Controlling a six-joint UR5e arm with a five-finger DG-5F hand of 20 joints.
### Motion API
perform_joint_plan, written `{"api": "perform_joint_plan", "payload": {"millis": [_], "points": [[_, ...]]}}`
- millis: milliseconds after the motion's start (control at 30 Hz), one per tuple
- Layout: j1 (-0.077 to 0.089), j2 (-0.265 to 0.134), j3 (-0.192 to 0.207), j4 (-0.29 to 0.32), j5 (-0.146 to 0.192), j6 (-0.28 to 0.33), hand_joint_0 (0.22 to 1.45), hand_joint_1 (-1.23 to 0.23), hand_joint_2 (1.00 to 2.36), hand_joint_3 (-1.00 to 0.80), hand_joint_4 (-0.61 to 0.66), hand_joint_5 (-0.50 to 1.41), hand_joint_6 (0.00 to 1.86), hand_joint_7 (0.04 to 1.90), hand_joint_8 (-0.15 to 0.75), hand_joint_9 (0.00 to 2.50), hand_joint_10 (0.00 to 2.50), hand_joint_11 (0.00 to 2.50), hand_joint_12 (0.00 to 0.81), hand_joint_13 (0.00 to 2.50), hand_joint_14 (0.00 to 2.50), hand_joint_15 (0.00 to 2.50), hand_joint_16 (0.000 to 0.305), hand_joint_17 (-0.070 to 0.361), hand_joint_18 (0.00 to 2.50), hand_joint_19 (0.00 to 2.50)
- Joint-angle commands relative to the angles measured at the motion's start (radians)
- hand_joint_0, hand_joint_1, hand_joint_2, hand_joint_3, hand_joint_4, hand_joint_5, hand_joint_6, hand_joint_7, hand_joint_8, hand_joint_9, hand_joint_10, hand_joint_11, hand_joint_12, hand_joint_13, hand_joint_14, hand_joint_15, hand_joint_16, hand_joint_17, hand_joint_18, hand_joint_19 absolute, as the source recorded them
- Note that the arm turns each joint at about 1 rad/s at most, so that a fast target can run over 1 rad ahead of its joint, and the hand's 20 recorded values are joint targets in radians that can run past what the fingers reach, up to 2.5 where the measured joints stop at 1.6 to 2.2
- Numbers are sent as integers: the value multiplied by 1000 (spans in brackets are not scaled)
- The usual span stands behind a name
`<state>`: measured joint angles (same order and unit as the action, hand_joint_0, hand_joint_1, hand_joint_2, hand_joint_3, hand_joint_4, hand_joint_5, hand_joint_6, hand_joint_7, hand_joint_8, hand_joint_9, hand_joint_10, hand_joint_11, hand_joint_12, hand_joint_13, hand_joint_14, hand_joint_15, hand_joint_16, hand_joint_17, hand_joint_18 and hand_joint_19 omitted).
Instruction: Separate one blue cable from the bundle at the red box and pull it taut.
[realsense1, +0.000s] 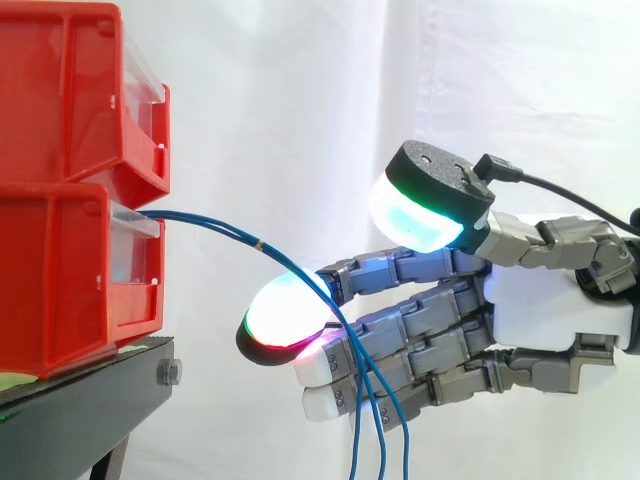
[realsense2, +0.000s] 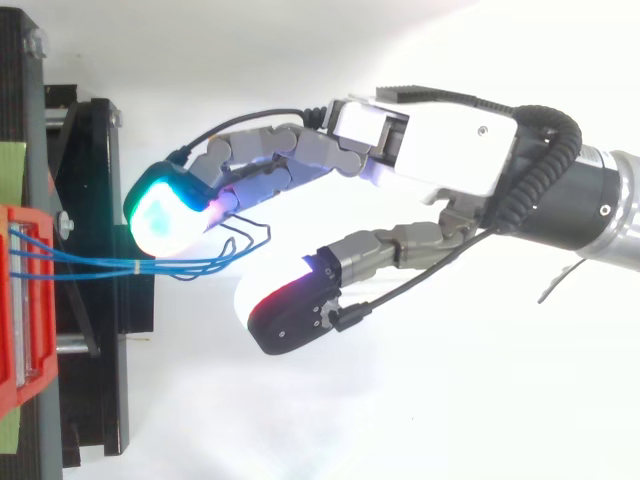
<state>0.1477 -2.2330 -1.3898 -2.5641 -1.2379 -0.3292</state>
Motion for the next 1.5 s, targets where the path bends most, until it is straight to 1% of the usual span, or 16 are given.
{"api": "perform_joint_plan", "payload": {"millis": [0, 100, 233, 400, 633, 667, 700, 733, 767, 800, 900, 1033, 1100, 1233, 1400, 1467], "points": [[0, -7, 0, 4, -3, -1, 520, -594, 1000, -500, 200, -162, 502, 778, 248, 694, 6, 207, 325, 572, 11, 307, 39, 87, 394, 511], [0, -19, 0, 8, -5, 6, 521, -595, 1000, -500, 199, -162, 502, 779, 246, 699, 6, 214, 324, 575, 13, 311, 39, 87, 394, 507], [1, -19, 0, 33, -18, 10, 521, -595, 1000, -500, 199, -160, 502, 778, 248, 701, 6, 214, 325, 583, 11, 313, 39, 87, 403, 517], [1, -19, 0, 36, -32, 13, 521, -597, 1000, -500, 200, -159, 502, 781, 252, 716, 7, 218, 326, 604, 11, 323, 39, 87, 410, 517], [1, -19, 0, 36, -34, 15, 522, -598, 1000, -500, 206, -157, 502, 780, 255, 730, 7, 219, 325, 614, 12, 328, 39, 88, 425, 516], [1, -23, 0, 36, -34, 16, 522, -598, 1000, -500, 204, -157, 502, 778, 253, 733, 6, 228, 327, 614, 13, 325, 39, 88, 425, 515], [-2, -45, 6, 36, -38, 29, 523, -598, 1000, -500, 205, -157, 502, 778, 253, 732, 7, 232, 327, 615, 12, 329, 39, 88, 426, 518], [-2, -45, 9, 36, -41, 36, 523, -598, 1000, -500, 204, -157, 502, 780, 253, 734, 7, 228, 327, 617, 11, 325, 39, 88, 427, 523], [-3, -46, 11, 36, -48, 45, 523, -598, 1000, -500, 204, -157, 502, 781, 253, 734, 7, 228, 327, 621, 12, 326, 39, 88, 427, 523], [-5, -63, 28, 33, -63, 68, 523, -598, 1000, -500, 205, -156, 502, 778, 253, 739, 7, 239, 326, 621, 12, 330, 39, 88, 431, 518], [-2, -63, 35, 22, -68, 68, 523, -599, 1000, -500, 207, -156, 502, 778, 253, 738, 7, 241, 328, 624, 13, 334, 39, 88, 436, 514], [-7, -63, 48, 16, -72, 68, 524, -598, 1000, -500, 210, -154, 502, 782, 257, 747, 7, 237, 328, 633, 13, 336, 40, 89, 447, 524], [-10, -63, 54, -1, -92, 73, 527, -598, 1000, -500, 211, -154, 502, 778, 253, 749, 7, 243, 329, 645, 12, 342, 39, 89, 448, 524], [-13, -63, 54, -1, -101, 79, 533, -598, 1000, -500, 212, -152, 502, 785, 254, 760, 7, 247, 330, 654, 12, 336, 39, 87, 456, 522], [-28, -63, 54, -4, -135, 104, 548, -611, 1000, -497, 211, -149, 503, 814, 257, 777, 8, 253, 325, 670, 12, 347, 38, 86, 463, 525], [-37, -63, 54, -4, -152, 116, 552, -616, 1000, -496, 214, -147, 503, 831, 254, 777, 8, 255, 325, 672, 13, 351, 38, 85, 466, 528]]}}
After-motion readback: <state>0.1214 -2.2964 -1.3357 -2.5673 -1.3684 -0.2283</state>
